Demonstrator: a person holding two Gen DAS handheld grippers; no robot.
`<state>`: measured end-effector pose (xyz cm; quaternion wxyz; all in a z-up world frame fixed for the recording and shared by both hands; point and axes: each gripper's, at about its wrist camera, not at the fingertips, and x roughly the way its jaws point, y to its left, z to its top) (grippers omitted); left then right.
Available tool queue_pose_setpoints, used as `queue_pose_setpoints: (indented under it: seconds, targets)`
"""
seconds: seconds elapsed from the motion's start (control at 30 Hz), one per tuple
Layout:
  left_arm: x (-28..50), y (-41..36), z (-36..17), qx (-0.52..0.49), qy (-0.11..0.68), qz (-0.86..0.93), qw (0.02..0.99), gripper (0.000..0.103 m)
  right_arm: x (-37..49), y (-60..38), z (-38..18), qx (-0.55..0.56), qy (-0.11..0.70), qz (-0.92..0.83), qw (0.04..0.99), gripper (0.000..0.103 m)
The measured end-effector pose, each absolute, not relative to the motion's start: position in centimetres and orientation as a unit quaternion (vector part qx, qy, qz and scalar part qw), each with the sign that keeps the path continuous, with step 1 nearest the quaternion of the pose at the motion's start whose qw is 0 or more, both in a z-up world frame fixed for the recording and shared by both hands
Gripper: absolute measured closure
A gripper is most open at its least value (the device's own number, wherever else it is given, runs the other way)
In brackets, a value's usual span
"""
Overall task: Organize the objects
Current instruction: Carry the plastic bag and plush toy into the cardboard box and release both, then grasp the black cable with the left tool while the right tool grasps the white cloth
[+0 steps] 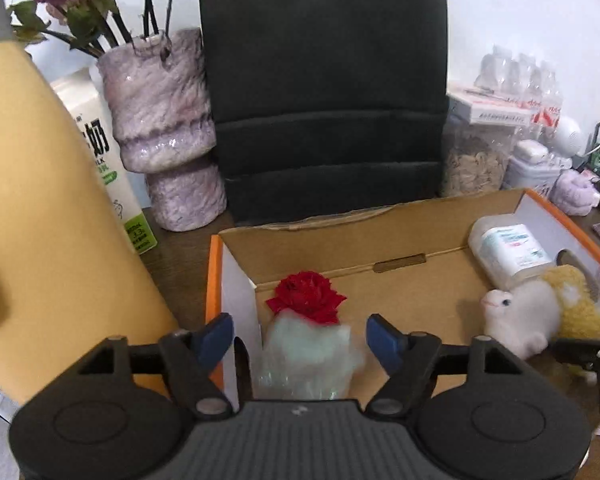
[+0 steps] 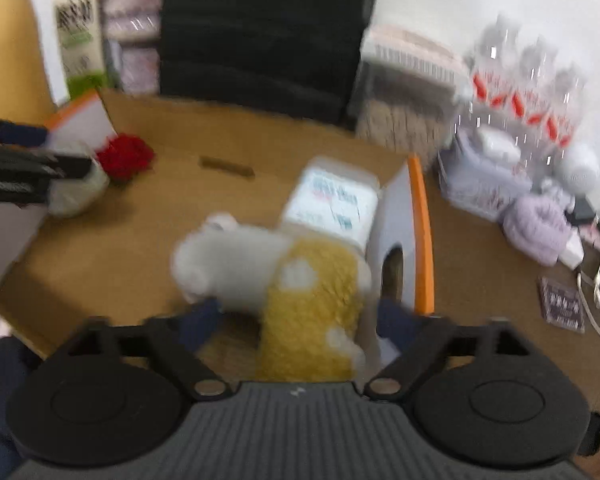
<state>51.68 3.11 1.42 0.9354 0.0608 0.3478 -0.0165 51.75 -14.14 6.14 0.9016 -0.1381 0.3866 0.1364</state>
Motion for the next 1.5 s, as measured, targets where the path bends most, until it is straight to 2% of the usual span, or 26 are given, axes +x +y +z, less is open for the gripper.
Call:
queue_pose_setpoints:
  seconds: [0.07, 0.23, 0.37, 0.5, 0.67, 0.77, 0.83, 0.93, 1.07, 1.27, 1.33, 1.4, 1.5]
  targets:
    - [50.4, 3.0, 3.1, 0.065, 0.324, -0.018, 0.944, 0.015, 51.5, -14.6, 8.1, -0.133, 0.367, 0.134, 0.911, 0.004]
    - [46.6, 2.9, 7.7, 0.059, 0.292, -0.008, 0.955, 0.014, 49.6, -16.6, 13.0, -0.074, 0.341, 0.146, 0.926, 0.0]
    - [38.4, 3.4, 9.4, 0.024, 0.266, -0.023, 0.964, 0.009, 43.9, -17.7, 13.7, -0.04, 0.315, 0.166, 0.934, 0.0]
    - [26.9, 3.5, 7.8, -0.02, 0.241, -0.086, 0.966, 0.003, 32.8, -19.0, 11.9, -0.019, 0.282, 0.218, 0.934, 0.0]
    - [14.0, 2.8, 4.1, -0.007, 0.245, -0.11, 0.963, 0.002, 19.3, -21.8, 8.6, -0.018, 0.268, 0.223, 0.937, 0.0]
    - [9.8, 3.5, 3.1, -0.004, 0.267, -0.088, 0.96, 0.002, 13.6, -25.0, 7.9, -0.006, 0.3, 0.193, 0.934, 0.0]
    - [8.8, 3.9, 2.9, -0.004, 0.282, -0.069, 0.957, 0.002, 11.3, -26.7, 8.5, -0.002, 0.306, 0.185, 0.934, 0.0]
    - [8.6, 3.5, 3.5, 0.013, 0.257, -0.073, 0.963, 0.002, 9.9, -27.0, 10.0, -0.028, 0.282, 0.172, 0.943, 0.0]
    - [10.1, 2.4, 3.5, 0.006, 0.249, -0.081, 0.965, 0.002, 11.5, -25.4, 10.0, -0.023, 0.267, 0.168, 0.949, 0.0]
    - [14.5, 1.7, -0.3, -0.006, 0.294, -0.095, 0.951, 0.004, 15.6, -22.7, 7.0, -0.024, 0.272, 0.153, 0.95, 0.0]
    - [16.6, 1.3, -1.5, -0.005, 0.305, -0.081, 0.949, 0.007, 17.5, -21.8, 5.9, -0.044, 0.274, 0.146, 0.95, 0.0]
    - [18.7, 0.6, -2.5, 0.003, 0.312, -0.063, 0.948, 0.015, 19.3, -20.7, 5.1, -0.068, 0.275, 0.146, 0.948, 0.0]
    - [20.9, 0.2, -3.7, 0.008, 0.323, -0.065, 0.944, 0.016, 21.8, -19.2, 4.2, -0.091, 0.28, 0.154, 0.943, 0.0]
